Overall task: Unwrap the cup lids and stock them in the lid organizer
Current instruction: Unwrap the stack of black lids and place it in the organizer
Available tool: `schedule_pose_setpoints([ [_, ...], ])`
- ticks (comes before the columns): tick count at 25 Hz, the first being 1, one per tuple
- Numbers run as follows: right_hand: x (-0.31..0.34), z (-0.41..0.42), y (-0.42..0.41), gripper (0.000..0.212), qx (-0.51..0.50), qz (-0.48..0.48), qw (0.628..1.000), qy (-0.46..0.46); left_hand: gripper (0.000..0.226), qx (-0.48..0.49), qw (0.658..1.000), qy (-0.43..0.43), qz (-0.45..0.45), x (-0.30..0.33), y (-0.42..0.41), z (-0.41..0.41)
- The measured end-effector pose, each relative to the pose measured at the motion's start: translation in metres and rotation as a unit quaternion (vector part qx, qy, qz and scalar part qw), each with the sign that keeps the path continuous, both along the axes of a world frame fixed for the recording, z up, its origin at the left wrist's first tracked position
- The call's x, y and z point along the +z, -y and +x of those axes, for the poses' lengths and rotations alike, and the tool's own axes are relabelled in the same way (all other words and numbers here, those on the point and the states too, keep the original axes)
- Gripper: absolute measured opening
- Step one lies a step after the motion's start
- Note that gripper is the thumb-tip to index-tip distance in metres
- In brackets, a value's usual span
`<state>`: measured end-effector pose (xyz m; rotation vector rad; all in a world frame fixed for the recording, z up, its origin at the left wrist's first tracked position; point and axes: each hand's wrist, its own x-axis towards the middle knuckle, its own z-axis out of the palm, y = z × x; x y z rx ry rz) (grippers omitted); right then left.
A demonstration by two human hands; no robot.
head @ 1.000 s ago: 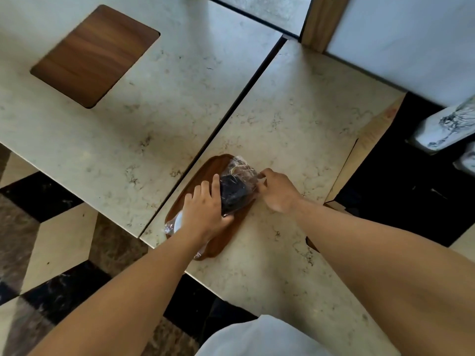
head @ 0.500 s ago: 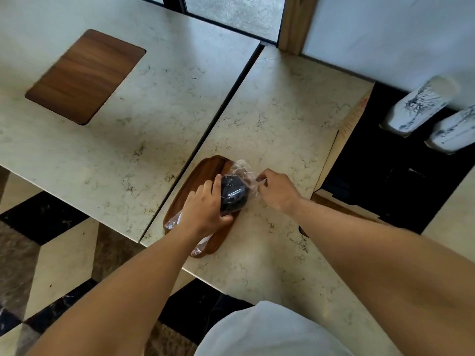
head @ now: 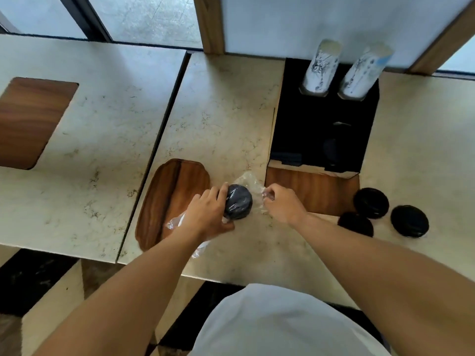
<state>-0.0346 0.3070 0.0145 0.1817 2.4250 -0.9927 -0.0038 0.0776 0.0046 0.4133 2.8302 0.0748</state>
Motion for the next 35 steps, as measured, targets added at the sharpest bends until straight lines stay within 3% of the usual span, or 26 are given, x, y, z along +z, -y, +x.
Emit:
schedule_pose_setpoints([
  [7,-0.018,0.066,-0.067,0.029,-0.099,0.012,0.995,0.018,0.110,-0.106,0.994,0.039,0.004,-0.007,-0.068,0.017],
  [11,-0.031,0.094,-0.087,0.025,-0.130,0.017,0.991,0.036,0.107,-0.150,0.987,0.046,-0.025,-0.017,-0.089,0.031],
  [19,-0.038,0.110,-0.095,0.034,-0.153,-0.001,0.987,0.038,0.116,-0.150,0.988,0.014,-0.029,-0.029,-0.095,0.044],
  [23,-0.034,0.119,-0.094,0.050,-0.138,0.001,0.990,-0.041,0.111,-0.094,0.996,-0.007,0.008,-0.023,-0.104,0.047],
  [27,-0.029,0.115,-0.087,0.034,-0.049,0.094,0.974,-0.198,0.102,-0.101,0.994,-0.013,0.026,-0.020,-0.126,0.044],
  [35,-0.040,0.099,-0.083,0.029,-0.010,0.104,0.987,-0.122,0.085,-0.097,0.995,0.024,0.022,-0.035,-0.141,0.052],
])
